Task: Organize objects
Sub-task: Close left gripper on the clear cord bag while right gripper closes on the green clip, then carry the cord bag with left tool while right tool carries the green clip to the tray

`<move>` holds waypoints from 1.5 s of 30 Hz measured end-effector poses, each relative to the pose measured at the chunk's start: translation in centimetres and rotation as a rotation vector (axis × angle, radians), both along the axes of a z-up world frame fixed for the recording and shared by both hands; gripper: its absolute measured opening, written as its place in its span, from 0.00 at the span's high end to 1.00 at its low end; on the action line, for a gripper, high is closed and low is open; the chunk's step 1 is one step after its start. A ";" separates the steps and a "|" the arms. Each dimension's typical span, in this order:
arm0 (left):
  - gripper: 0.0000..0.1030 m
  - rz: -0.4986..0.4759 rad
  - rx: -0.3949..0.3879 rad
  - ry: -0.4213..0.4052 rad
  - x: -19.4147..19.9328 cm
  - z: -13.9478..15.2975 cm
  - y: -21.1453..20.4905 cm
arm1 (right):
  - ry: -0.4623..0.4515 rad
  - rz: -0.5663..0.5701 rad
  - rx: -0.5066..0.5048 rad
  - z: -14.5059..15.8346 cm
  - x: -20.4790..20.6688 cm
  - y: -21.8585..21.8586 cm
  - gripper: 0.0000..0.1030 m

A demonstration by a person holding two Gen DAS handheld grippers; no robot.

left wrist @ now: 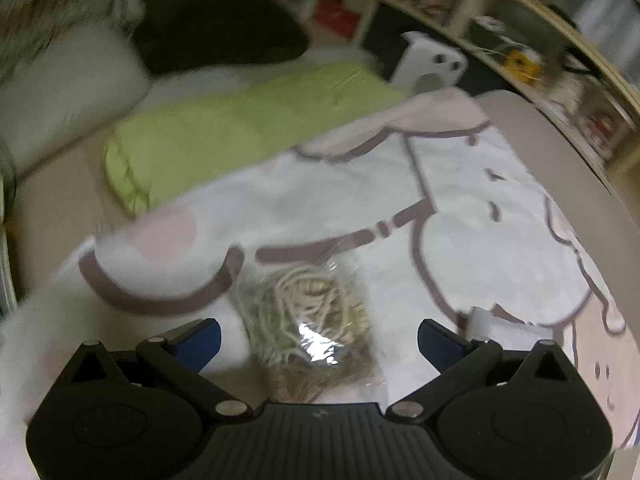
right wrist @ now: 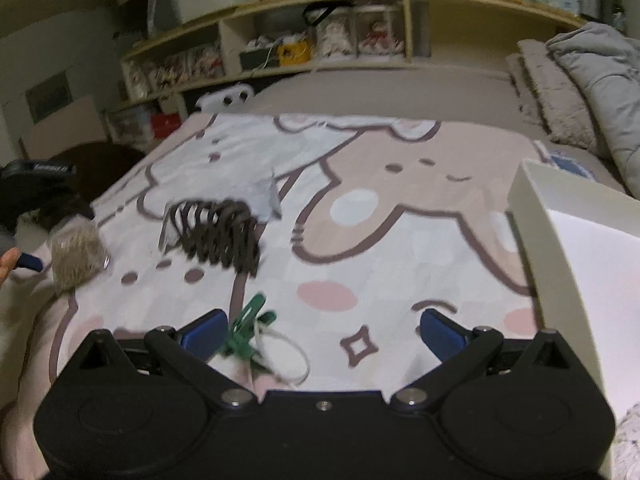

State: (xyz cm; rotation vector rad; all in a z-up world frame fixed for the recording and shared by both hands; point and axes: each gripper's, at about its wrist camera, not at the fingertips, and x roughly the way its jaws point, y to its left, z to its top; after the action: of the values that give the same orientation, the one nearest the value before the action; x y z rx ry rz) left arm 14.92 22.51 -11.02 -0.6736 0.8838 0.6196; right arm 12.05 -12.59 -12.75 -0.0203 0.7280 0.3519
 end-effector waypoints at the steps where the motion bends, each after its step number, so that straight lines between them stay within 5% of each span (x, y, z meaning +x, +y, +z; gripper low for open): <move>1: 0.00 0.021 -0.013 -0.001 0.0 -0.5 0.2 | 0.003 0.008 -0.010 -0.2 -0.1 0.2 0.00; 10: 0.07 -0.039 0.064 -0.018 0.9 -1.3 -0.5 | 0.009 0.213 -0.020 -1.2 -0.8 2.1 0.22; 14: 0.20 -0.169 0.087 0.002 1.6 -1.0 -1.3 | -0.007 0.260 -0.025 -1.6 -0.8 2.9 0.38; 19: 0.25 -0.340 0.038 0.015 2.2 -1.0 -2.9 | -0.034 0.281 -0.026 -2.4 -0.2 3.1 0.56; 23: 0.26 -0.529 0.075 0.056 2.7 -0.9 -5.8 | -0.022 0.309 -0.037 -3.1 -0.3 2.9 0.79; 26: 0.27 -0.627 0.109 0.072 2.6 -0.8 -7.7 | -0.015 0.316 -0.037 -3.1 -0.4 2.8 0.87; 33: 0.27 -0.857 0.189 0.123 1.4 -0.8 -10.9 | 0.046 0.290 -0.033 -1.8 -1.1 2.3 0.90; 37: 0.27 -0.952 0.172 0.156 0.5 -0.9 -11.7 | 0.118 0.254 -0.010 -1.3 -1.7 1.4 0.90; 45: 0.21 -0.854 0.180 0.194 0.2 -1.8 -12.4 | 0.134 0.301 -0.008 -1.3 -3.5 2.3 0.87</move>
State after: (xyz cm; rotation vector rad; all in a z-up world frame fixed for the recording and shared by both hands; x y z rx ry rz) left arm 15.13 10.16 -12.86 -0.0341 1.1702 -0.0126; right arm 8.59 -10.29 -14.05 -0.1156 0.8611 0.6426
